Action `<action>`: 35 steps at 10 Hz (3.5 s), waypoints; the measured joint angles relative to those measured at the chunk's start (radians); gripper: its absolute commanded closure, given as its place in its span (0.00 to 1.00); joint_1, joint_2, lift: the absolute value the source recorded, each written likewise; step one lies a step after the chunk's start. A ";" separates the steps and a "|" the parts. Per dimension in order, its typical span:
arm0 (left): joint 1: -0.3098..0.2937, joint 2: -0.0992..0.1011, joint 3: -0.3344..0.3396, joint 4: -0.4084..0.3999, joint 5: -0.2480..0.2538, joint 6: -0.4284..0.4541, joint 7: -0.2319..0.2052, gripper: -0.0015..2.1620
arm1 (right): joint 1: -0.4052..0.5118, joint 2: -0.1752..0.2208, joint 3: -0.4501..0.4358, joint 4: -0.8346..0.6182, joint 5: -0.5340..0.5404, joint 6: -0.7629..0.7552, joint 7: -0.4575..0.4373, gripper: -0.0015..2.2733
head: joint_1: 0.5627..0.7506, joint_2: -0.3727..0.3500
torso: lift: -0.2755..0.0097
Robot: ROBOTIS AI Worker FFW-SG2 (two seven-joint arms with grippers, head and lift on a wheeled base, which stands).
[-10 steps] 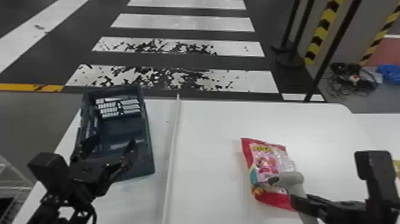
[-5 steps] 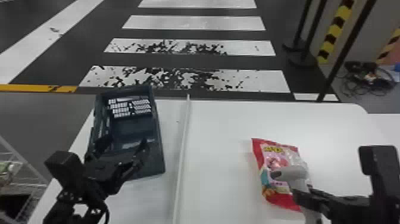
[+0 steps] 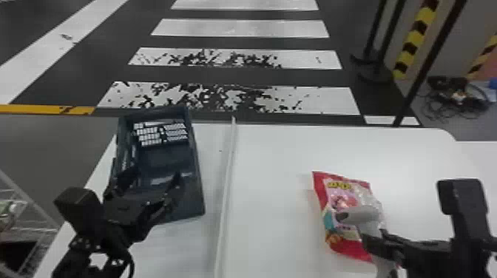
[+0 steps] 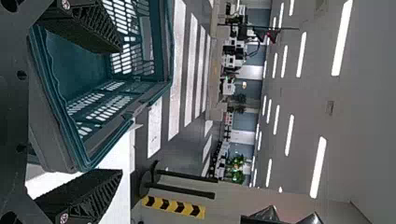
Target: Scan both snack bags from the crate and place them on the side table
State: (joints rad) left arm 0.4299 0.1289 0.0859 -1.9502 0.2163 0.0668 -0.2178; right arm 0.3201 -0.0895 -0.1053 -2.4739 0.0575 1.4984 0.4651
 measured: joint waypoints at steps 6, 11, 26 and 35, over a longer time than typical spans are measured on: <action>-0.005 0.000 0.002 0.009 0.005 0.000 0.000 0.04 | -0.015 -0.003 0.025 0.041 0.037 -0.005 0.000 0.99 | 0.70 0.56 | 0.63; -0.005 0.000 0.001 0.012 0.007 0.000 0.000 0.04 | -0.025 -0.003 0.006 0.039 0.035 -0.017 -0.005 0.99 | 0.70 0.55 | 0.63; -0.002 -0.005 0.003 0.021 0.000 0.000 0.000 0.04 | -0.168 -0.136 -0.246 0.621 0.027 -0.674 -0.114 0.99 | 0.70 0.18 | 0.63; -0.007 -0.002 -0.003 0.030 0.003 0.000 0.001 0.04 | -0.224 -0.173 -0.263 0.869 0.027 -0.835 -0.126 0.99 | 0.70 0.12 | 0.63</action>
State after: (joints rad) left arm 0.4233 0.1273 0.0833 -1.9202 0.2193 0.0668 -0.2173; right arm 0.0960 -0.2620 -0.3682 -1.6046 0.0843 0.6630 0.3389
